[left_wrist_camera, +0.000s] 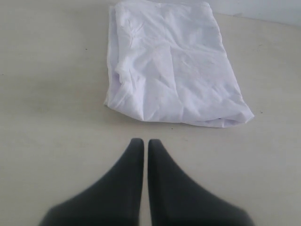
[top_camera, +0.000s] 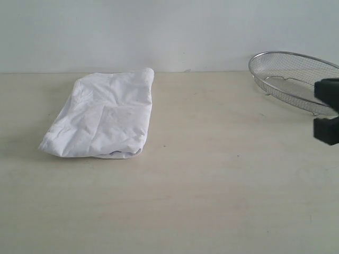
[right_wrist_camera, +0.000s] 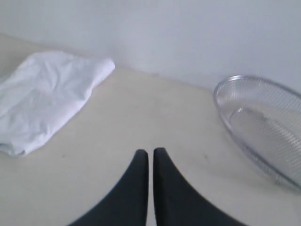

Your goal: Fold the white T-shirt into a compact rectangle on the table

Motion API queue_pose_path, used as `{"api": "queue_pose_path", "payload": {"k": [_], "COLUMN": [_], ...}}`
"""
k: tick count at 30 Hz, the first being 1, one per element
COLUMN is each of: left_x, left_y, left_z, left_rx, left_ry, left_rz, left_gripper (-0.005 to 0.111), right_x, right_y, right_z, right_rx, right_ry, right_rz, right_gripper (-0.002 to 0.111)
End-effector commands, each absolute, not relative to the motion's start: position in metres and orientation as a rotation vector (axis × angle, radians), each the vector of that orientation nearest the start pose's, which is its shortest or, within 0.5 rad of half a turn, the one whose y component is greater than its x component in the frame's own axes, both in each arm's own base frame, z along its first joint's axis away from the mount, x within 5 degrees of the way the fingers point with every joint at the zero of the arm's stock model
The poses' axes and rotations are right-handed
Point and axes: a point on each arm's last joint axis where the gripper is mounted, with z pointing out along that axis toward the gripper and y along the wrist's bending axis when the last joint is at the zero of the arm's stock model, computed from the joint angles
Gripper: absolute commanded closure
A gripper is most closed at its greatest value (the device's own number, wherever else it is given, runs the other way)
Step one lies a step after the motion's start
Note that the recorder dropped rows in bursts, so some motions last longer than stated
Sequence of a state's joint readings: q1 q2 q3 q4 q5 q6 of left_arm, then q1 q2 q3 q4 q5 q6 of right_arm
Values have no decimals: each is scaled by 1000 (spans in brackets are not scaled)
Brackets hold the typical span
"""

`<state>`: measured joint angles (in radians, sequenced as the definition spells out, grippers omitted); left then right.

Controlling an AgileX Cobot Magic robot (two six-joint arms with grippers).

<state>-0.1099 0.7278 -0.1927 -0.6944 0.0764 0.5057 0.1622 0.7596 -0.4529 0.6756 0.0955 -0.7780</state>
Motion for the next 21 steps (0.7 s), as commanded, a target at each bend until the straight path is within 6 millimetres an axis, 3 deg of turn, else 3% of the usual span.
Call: {"api": "queue_pose_path", "payload": {"k": [1, 6, 13, 18, 21], "left_x": [128, 127, 128, 128, 128], "left_y": [-19, -19, -19, -19, -19], "left_z": [206, 206, 206, 206, 206], "left_rx": [-47, -46, -46, -46, -46], "left_ry": [2082, 2084, 2082, 2082, 2082], "left_rz": [-234, -235, -234, -234, -234], "left_gripper": [102, 102, 102, 102, 102], "right_x": [131, 111, 91, 81, 77], "right_y": [21, 12, 7, 6, 4], "right_z": [306, 316, 311, 291, 269], "right_rx": [-274, -216, -163, -106, -56], "right_ry": [1694, 1639, 1667, 1651, 1653], "right_rz": [28, -16, -31, -16, -5], "right_gripper": [109, 109, 109, 109, 109]}}
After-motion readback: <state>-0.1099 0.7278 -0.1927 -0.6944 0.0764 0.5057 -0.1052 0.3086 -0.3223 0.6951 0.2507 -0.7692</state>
